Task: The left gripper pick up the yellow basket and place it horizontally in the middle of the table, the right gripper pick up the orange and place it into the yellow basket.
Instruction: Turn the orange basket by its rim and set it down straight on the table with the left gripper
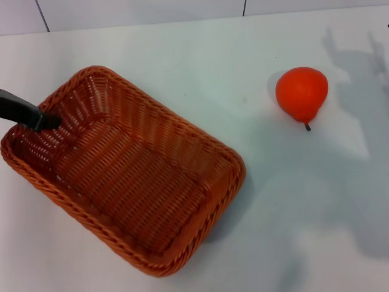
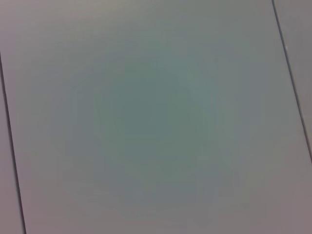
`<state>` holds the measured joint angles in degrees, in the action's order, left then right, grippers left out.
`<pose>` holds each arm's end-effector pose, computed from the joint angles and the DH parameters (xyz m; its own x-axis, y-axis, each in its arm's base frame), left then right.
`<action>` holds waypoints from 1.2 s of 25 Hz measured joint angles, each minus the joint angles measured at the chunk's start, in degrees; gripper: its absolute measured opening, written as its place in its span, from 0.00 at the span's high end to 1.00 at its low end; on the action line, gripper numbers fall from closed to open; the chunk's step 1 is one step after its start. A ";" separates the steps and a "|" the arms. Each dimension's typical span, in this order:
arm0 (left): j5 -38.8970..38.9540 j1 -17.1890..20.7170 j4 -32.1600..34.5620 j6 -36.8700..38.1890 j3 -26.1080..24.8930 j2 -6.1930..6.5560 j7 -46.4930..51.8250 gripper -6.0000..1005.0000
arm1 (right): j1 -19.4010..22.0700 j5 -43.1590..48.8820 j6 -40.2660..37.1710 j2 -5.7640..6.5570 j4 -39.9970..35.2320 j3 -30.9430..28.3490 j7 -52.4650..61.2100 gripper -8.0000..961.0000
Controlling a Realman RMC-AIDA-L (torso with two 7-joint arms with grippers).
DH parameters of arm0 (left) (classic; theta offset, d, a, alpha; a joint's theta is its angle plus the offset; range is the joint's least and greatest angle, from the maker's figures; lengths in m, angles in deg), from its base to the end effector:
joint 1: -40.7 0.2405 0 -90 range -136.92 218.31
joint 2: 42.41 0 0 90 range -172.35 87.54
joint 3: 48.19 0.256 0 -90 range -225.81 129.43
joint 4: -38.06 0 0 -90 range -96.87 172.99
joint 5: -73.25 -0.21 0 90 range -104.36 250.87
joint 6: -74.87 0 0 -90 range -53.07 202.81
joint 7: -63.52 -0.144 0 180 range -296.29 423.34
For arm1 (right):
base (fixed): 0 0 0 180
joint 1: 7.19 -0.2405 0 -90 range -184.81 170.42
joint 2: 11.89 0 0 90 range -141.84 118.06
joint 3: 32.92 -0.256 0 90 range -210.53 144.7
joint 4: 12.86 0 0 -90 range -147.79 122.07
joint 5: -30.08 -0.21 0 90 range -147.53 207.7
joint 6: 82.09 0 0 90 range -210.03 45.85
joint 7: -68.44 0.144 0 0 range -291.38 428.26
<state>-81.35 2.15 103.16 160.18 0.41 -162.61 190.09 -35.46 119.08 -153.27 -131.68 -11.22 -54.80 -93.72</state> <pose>-0.2417 0.3852 0.0495 0.7131 0.7011 -0.0040 0.6153 -0.6285 -0.4759 0.3511 0.3345 0.0260 -0.5685 -0.1306 0.8123 0.8226 -0.0776 0.5633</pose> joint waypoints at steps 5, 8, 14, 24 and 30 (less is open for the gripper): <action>0.10 -0.51 -0.27 1.75 -2.82 1.19 5.84 0.84 | -0.19 0.10 0.15 0.00 0.03 0.00 0.00 0.04; 0.31 -0.63 -0.64 2.65 -5.26 1.81 8.35 0.85 | -0.23 0.13 0.18 0.00 0.03 0.00 0.00 0.04; 0.44 -1.00 -2.65 4.69 -11.82 2.12 9.62 0.85 | -0.27 0.16 0.38 0.00 0.03 -0.01 0.00 0.04; 4.16 1.82 -6.14 4.93 -21.24 1.89 9.19 0.85 | -0.38 -0.15 1.76 0.00 0.03 -0.42 0.00 0.05; 9.72 4.08 -9.41 4.27 -21.55 2.90 9.50 0.85 | -0.38 -0.15 2.25 0.00 0.02 -0.49 0.00 0.05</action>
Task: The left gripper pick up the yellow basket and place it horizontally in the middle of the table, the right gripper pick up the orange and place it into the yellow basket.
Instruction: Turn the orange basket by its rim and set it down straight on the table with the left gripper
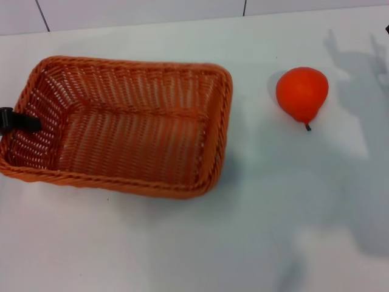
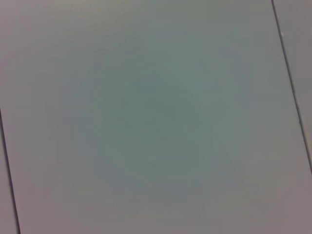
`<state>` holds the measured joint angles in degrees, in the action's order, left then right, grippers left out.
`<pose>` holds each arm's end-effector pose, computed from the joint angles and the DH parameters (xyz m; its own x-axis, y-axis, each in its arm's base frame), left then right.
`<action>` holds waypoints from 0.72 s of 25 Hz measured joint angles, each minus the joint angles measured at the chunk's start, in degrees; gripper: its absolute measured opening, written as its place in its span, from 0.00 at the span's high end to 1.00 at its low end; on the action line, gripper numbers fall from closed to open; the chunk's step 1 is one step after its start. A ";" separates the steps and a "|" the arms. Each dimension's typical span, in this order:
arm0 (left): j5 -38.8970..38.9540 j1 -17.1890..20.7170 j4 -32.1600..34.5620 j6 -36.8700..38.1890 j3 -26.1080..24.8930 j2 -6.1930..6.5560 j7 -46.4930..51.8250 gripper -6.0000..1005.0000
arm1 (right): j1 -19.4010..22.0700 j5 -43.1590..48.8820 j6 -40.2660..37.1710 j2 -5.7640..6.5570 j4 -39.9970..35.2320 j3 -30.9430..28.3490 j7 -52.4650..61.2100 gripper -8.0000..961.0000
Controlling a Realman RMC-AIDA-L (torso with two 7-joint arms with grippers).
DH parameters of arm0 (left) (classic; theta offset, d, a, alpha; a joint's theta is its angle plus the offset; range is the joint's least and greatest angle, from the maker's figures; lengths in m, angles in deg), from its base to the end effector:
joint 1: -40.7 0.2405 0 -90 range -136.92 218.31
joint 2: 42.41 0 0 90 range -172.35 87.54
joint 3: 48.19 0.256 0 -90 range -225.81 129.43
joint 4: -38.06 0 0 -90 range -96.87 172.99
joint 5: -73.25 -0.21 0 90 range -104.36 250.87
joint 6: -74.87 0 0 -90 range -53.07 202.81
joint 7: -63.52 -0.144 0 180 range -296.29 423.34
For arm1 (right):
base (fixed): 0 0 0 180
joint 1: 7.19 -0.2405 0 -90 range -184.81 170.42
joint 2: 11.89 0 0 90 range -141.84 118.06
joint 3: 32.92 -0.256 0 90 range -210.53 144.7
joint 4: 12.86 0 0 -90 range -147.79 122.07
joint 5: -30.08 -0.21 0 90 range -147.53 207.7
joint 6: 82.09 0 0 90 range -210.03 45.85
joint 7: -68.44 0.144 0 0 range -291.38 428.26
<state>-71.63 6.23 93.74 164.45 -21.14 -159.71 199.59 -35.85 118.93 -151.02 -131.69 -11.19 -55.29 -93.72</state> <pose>-0.2985 0.3540 0.0758 0.2629 0.8828 0.3892 0.9621 -0.2094 -0.1749 0.3541 0.3372 0.0236 -0.5639 -0.1011 0.8197 0.8256 -0.0929 0.5565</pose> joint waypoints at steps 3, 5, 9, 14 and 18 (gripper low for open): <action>0.46 0.64 0.81 -0.95 -0.77 -0.67 0.12 0.85 | 0.05 0.01 0.01 0.00 0.00 -0.05 0.00 0.05; 0.47 0.83 1.41 -1.53 -1.07 -1.23 0.16 0.85 | 0.12 0.01 0.02 0.00 0.01 -0.05 0.00 0.05; 0.06 1.02 2.58 -3.31 -0.87 -2.50 0.55 0.85 | 0.19 0.01 0.03 -0.05 0.00 -0.05 0.00 0.05; -0.72 1.59 5.15 -5.69 -0.57 -4.15 1.52 0.85 | 0.32 0.01 0.19 -0.09 0.00 -0.04 0.00 0.05; -0.93 2.10 5.89 -7.07 -0.76 -4.73 1.89 0.85 | 0.38 0.01 0.50 -0.09 0.00 -0.03 0.00 0.05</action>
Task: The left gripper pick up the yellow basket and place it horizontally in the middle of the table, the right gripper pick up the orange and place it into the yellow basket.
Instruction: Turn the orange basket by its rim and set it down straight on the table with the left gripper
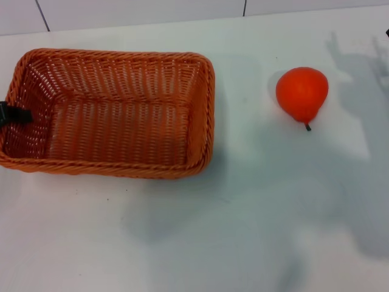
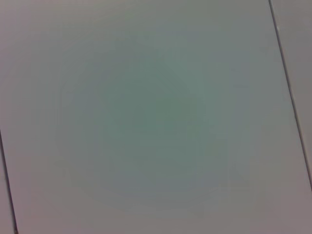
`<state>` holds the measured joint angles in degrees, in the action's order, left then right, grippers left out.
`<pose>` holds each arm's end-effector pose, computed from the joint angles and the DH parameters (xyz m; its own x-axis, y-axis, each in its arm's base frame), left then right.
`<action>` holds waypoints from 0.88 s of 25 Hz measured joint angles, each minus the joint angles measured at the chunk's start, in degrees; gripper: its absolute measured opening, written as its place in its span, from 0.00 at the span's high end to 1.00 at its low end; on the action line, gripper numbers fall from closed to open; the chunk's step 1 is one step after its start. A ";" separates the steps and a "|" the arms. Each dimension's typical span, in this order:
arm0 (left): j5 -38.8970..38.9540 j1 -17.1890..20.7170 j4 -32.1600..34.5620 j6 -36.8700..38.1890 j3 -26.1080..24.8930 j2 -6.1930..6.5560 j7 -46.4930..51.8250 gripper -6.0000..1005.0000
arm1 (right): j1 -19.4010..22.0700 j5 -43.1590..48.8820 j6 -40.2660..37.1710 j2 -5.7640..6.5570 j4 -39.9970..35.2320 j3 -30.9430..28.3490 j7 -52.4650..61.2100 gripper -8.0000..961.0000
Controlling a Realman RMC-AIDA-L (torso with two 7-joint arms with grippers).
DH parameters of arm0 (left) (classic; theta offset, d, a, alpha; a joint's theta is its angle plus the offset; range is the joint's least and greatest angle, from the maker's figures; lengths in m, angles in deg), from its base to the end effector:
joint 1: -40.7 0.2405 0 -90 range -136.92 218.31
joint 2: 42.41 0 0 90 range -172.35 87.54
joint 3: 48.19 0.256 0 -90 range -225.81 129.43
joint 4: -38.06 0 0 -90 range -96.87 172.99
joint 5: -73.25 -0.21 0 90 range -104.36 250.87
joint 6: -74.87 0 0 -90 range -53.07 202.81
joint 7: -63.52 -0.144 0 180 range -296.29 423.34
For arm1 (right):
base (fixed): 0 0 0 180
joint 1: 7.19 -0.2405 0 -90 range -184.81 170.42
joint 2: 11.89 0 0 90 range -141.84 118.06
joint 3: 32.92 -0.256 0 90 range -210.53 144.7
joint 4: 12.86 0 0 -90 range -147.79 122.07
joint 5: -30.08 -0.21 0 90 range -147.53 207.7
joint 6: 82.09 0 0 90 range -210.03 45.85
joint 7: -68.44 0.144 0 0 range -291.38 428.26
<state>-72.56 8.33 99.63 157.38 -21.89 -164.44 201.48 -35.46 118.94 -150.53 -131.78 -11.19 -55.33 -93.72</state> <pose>-0.3051 0.3546 0.0719 0.2331 0.8361 0.4966 0.9627 -0.1262 -0.2394 0.3571 0.3347 0.0222 -0.5630 -0.0888 0.8217 0.8258 -0.1012 0.5549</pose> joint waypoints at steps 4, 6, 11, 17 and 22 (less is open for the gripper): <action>0.00 0.59 0.58 -1.59 0.06 -0.84 0.45 0.85 | 0.00 0.00 0.36 0.01 0.00 0.00 0.00 0.05; 0.02 0.74 0.65 -2.32 0.09 -1.07 0.53 0.85 | 0.01 0.00 0.36 0.05 -0.03 0.00 0.00 0.05; 0.42 0.97 0.77 -2.96 -0.21 -1.42 0.94 0.84 | 0.06 0.00 0.36 0.08 -0.11 0.00 0.00 0.05; 0.57 1.36 0.78 -4.59 -0.26 -1.67 1.35 0.83 | 0.15 0.00 0.42 0.09 -0.21 0.00 -0.01 0.05; 0.61 1.49 0.64 -5.68 -0.28 -1.71 1.51 0.82 | 0.10 0.00 0.42 0.09 -0.30 0.00 -0.06 0.05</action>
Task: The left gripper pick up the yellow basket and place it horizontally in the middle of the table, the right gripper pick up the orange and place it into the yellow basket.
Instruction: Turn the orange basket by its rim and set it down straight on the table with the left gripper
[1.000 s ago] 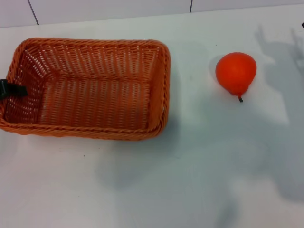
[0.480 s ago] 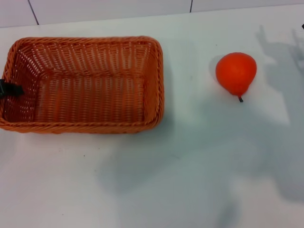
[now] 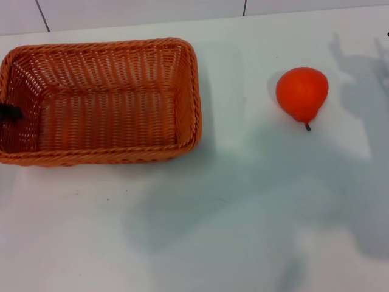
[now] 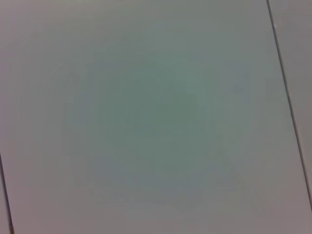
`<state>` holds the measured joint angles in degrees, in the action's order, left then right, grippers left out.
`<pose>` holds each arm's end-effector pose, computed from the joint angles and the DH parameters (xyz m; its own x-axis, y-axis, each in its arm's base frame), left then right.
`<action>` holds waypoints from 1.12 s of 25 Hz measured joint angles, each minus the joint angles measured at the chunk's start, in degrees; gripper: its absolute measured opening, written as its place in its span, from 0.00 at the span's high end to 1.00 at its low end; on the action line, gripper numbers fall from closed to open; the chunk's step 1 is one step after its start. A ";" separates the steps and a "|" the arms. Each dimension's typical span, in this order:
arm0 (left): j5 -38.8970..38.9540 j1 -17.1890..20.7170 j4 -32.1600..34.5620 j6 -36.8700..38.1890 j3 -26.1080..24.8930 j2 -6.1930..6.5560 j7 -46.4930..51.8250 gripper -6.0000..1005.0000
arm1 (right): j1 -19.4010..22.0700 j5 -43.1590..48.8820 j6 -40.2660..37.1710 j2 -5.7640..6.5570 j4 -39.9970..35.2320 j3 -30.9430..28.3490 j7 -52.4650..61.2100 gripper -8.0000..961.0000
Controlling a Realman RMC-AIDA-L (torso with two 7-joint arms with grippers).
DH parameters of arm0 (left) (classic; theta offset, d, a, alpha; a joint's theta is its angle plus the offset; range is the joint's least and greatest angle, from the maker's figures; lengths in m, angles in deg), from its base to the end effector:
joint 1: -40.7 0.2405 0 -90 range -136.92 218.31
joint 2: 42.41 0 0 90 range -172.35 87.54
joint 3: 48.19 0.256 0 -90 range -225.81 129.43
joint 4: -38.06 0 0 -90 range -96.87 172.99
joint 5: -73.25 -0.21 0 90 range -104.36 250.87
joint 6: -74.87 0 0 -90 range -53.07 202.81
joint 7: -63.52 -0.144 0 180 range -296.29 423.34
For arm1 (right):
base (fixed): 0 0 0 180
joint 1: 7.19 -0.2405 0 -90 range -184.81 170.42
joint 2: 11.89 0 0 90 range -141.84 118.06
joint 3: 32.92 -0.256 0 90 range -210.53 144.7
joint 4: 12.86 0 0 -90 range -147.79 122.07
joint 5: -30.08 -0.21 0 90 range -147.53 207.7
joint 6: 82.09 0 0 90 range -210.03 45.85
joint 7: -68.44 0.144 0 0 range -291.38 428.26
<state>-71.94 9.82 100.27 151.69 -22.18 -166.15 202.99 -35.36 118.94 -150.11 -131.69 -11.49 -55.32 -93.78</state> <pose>-0.3153 0.3547 0.0701 0.1874 0.7999 0.5702 0.9669 -0.0478 -0.2507 0.3596 0.3342 0.0233 -0.5690 -0.0815 0.8183 0.8213 -0.1074 0.5603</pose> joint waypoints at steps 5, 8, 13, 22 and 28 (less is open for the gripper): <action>0.01 0.05 -0.05 -0.34 0.21 -0.01 0.02 0.81 | -0.15 0.00 0.00 0.00 0.00 0.00 -0.02 0.06; -0.18 0.04 -0.06 -0.50 0.58 -0.01 0.02 0.81 | -0.27 0.00 0.00 0.00 0.01 0.00 -0.03 0.06; -0.10 0.02 -0.08 -0.47 0.93 -0.01 0.01 0.80 | -0.41 0.00 -0.01 0.00 -0.01 0.00 -0.03 0.06; -0.32 0.03 0.21 -0.44 2.07 0.02 0.01 0.79 | -0.39 0.00 0.00 0.00 0.10 0.00 -0.03 0.06; -0.37 0.02 0.20 -0.67 2.14 -0.01 0.02 0.78 | -0.27 0.00 0.02 0.00 0.21 0.00 -0.03 0.06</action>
<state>-72.31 9.85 100.47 151.02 -20.04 -166.16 203.01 -35.64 118.94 -150.09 -131.68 -11.28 -55.33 -93.81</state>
